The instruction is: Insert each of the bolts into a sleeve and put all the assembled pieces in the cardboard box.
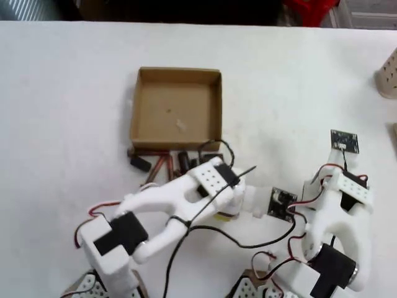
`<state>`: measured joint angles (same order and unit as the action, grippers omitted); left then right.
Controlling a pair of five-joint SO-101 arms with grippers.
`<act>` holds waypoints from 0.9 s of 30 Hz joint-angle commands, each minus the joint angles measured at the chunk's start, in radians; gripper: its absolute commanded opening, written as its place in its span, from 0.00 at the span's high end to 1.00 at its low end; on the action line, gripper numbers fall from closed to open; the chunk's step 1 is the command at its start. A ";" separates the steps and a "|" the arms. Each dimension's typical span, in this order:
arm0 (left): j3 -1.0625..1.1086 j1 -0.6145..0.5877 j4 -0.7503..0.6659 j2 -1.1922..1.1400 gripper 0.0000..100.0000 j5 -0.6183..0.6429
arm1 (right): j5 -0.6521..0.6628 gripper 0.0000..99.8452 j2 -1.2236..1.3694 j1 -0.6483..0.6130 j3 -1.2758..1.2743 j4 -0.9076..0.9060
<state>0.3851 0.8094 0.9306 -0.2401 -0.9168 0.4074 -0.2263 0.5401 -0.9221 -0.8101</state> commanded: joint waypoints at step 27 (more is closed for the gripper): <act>-0.109 -0.074 -0.072 -0.041 0.80 0.014 | 0.031 0.98 -0.031 -0.015 -0.002 0.010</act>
<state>0.3207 0.7495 0.8462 -0.2816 -0.9106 0.4273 -0.2263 0.5386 -0.9268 -0.8101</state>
